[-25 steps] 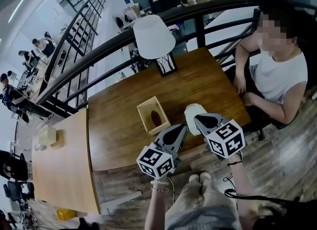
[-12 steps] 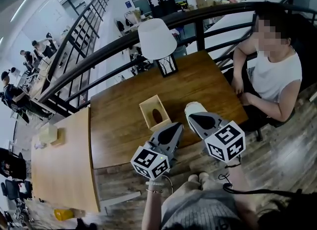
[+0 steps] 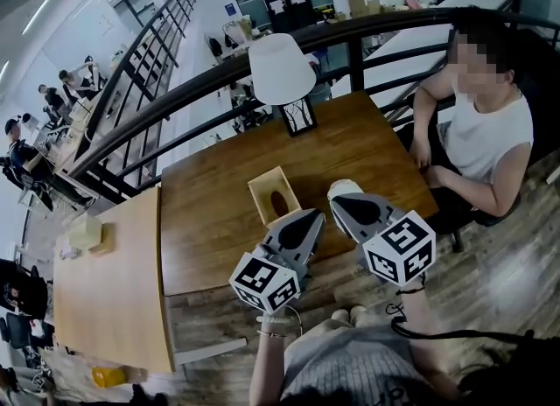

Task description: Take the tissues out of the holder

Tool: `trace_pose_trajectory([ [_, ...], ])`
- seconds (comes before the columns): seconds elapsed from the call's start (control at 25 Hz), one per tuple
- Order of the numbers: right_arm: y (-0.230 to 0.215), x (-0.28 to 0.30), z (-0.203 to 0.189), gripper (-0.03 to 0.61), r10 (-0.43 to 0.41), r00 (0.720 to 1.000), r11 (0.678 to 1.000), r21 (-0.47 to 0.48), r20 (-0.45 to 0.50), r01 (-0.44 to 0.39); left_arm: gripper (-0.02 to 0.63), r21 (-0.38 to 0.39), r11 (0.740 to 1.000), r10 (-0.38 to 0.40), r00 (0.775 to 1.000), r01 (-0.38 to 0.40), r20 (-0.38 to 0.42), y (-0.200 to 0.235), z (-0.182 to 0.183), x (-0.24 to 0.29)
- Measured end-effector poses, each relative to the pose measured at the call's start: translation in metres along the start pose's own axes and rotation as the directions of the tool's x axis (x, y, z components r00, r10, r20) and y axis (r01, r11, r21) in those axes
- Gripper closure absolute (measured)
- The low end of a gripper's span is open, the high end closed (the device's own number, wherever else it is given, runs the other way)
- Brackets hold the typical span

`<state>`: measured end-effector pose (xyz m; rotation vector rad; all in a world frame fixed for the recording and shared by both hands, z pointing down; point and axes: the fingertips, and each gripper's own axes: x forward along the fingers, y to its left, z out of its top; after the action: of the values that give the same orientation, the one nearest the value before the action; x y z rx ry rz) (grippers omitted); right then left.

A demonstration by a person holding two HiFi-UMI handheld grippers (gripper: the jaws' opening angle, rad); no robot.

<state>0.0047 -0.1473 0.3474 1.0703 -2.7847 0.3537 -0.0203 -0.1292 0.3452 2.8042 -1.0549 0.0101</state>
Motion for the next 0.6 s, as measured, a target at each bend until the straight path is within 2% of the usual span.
trace_pose_trajectory([
  [0.6,-0.0067,0.0055,-0.0065,0.566,0.013,1.000,1.000,0.014,0.014,-0.013,0.606,0.003,1.000,0.003,1.000,-0.003,-0.001,0.0059,-0.0029,0.0027],
])
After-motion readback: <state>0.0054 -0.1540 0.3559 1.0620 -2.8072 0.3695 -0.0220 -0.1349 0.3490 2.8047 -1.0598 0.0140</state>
